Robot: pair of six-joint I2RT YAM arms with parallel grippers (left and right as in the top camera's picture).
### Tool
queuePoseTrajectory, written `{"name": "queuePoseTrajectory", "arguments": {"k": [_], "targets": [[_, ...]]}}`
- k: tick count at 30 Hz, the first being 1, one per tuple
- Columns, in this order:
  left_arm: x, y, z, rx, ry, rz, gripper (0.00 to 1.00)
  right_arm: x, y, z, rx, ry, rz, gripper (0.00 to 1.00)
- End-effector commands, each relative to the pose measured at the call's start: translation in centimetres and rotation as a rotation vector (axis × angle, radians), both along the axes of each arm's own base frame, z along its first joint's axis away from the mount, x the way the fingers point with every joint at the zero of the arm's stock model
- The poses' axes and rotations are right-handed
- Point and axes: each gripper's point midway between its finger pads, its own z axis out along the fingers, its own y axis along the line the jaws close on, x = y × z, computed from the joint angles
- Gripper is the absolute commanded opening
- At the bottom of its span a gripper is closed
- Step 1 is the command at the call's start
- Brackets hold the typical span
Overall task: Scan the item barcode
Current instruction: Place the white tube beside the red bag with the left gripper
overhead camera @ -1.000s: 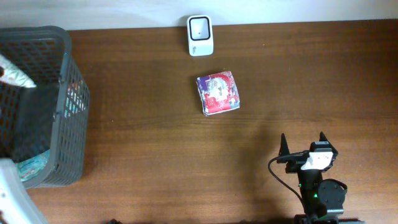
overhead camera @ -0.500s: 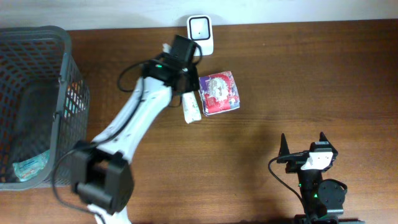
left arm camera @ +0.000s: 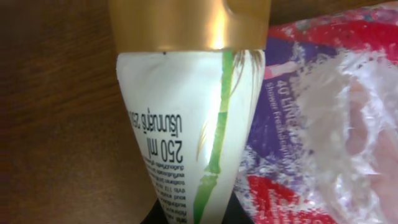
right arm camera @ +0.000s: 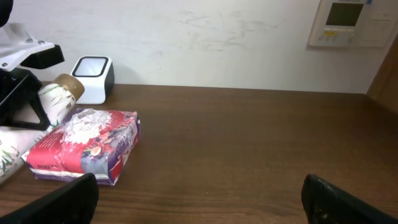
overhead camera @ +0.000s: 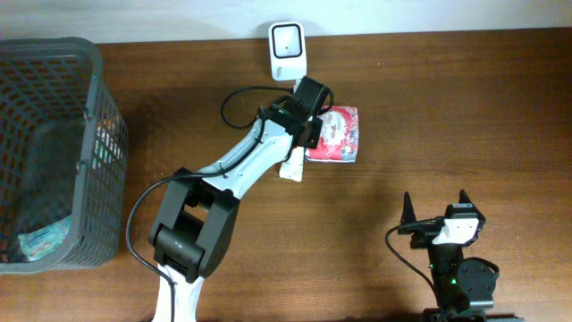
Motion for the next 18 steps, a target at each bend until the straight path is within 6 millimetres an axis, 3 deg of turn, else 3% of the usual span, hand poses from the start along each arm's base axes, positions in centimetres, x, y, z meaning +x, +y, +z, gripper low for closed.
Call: {"name": "queuePoseTrajectory", "arguments": {"k": [1, 2, 5, 6, 7, 9, 10, 11, 12, 13, 15, 17, 18], "targets": [[1.3, 1.4, 1.1, 0.019, -0.045, 0.067, 0.00, 0.0, 0.0, -0.4, -0.006, 0.006, 0.000, 0.99], [1.5, 2.7, 1.3, 0.020, -0.055, 0.183, 0.00, 0.0, 0.0, -0.4, -0.006, 0.006, 0.000, 0.99], [0.9, 2.9, 0.8, -0.042, -0.011, 0.280, 0.02, 0.0, 0.0, -0.4, -0.006, 0.006, 0.000, 0.99], [0.2, 1.8, 0.5, -0.095, 0.037, 0.265, 0.21, 0.0, 0.0, -0.4, -0.006, 0.006, 0.000, 0.99], [0.0, 1.3, 0.4, -0.115, 0.055, 0.251, 0.28, 0.0, 0.0, -0.4, -0.006, 0.006, 0.000, 0.99], [0.4, 1.5, 1.0, -0.111, 0.038, 0.245, 0.71, 0.0, 0.0, -0.4, -0.006, 0.006, 0.000, 0.99], [0.8, 1.7, 1.9, -0.098, 0.026, 0.218, 0.76, 0.0, 0.0, -0.4, -0.006, 0.006, 0.000, 0.99], [1.4, 2.1, 4.4, -0.099, 0.003, 0.205, 0.82, 0.0, 0.0, -0.4, -0.006, 0.006, 0.000, 0.99], [1.9, 3.3, 8.4, -0.117, -0.024, 0.227, 0.93, 0.0, 0.0, -0.4, -0.006, 0.006, 0.000, 0.99], [2.1, 4.3, 11.3, -0.123, -0.047, 0.233, 0.99, 0.0, 0.0, -0.4, -0.006, 0.006, 0.000, 0.99], [2.6, 8.5, 18.9, -0.089, -0.162, 0.218, 0.99, 0.0, 0.0, -0.4, -0.006, 0.006, 0.000, 0.99], [2.2, 17.6, 28.5, -0.048, -0.368, 0.392, 0.99, 0.0, 0.0, -0.4, -0.006, 0.006, 0.000, 0.99], [1.2, 22.8, 32.2, -0.037, -0.459, 0.507, 0.99, 0.0, 0.0, -0.4, -0.006, 0.006, 0.000, 0.99]]}}
